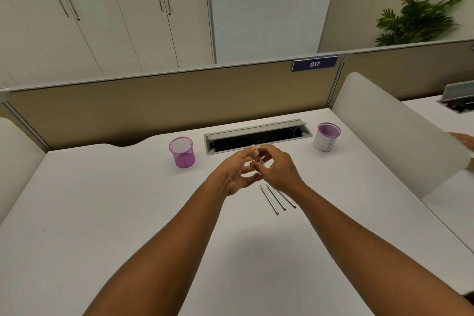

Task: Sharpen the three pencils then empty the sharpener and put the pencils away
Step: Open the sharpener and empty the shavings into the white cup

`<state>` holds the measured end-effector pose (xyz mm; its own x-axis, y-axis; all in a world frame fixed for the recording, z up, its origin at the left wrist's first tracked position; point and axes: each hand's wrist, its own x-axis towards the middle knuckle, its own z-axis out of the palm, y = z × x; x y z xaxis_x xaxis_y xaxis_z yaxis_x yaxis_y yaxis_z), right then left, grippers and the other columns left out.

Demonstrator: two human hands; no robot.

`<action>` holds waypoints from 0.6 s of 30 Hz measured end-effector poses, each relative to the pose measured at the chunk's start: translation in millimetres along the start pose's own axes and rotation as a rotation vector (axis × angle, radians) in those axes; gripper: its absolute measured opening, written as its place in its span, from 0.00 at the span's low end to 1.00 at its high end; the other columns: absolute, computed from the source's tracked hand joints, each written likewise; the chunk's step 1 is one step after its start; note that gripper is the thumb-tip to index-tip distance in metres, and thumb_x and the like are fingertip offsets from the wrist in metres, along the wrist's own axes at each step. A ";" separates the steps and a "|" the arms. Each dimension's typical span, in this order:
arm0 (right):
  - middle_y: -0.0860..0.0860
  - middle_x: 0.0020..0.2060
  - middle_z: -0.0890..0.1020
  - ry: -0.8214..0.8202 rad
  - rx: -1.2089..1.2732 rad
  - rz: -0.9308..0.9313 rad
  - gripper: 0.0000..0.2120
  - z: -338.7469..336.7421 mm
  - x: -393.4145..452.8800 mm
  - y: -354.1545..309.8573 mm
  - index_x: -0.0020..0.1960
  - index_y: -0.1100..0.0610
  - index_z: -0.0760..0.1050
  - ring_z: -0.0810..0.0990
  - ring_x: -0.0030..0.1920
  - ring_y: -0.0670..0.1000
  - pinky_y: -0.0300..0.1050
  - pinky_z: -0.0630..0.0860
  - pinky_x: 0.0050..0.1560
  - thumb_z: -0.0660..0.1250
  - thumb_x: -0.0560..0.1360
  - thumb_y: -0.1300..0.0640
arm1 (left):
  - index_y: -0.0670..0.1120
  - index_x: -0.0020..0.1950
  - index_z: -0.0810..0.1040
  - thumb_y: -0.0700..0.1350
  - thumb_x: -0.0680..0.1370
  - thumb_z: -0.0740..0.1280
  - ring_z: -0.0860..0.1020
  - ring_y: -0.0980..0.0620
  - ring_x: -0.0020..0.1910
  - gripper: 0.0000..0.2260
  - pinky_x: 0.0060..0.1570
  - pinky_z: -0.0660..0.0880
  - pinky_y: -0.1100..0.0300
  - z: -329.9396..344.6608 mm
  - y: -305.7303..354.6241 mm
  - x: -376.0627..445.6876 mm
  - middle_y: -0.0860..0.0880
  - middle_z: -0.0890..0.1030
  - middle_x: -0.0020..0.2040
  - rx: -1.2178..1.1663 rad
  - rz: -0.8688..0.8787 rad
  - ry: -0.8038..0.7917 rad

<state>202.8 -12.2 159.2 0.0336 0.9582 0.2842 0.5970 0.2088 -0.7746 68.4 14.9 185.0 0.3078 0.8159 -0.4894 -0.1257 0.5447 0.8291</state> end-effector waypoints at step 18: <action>0.52 0.54 0.80 0.047 0.028 0.100 0.15 -51.0 -2.6 48.0 0.62 0.57 0.74 0.77 0.49 0.46 0.27 0.71 0.43 0.69 0.76 0.57 | 0.49 0.55 0.79 0.57 0.79 0.63 0.81 0.48 0.52 0.14 0.51 0.75 0.53 65.7 -6.9 39.6 0.49 0.82 0.55 0.553 0.271 0.063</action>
<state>272.3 -14.7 150.1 0.1294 0.9644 0.2306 0.5658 0.1192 -0.8159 143.4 30.6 177.7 0.2748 0.9302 -0.2432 0.3213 0.1495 0.9351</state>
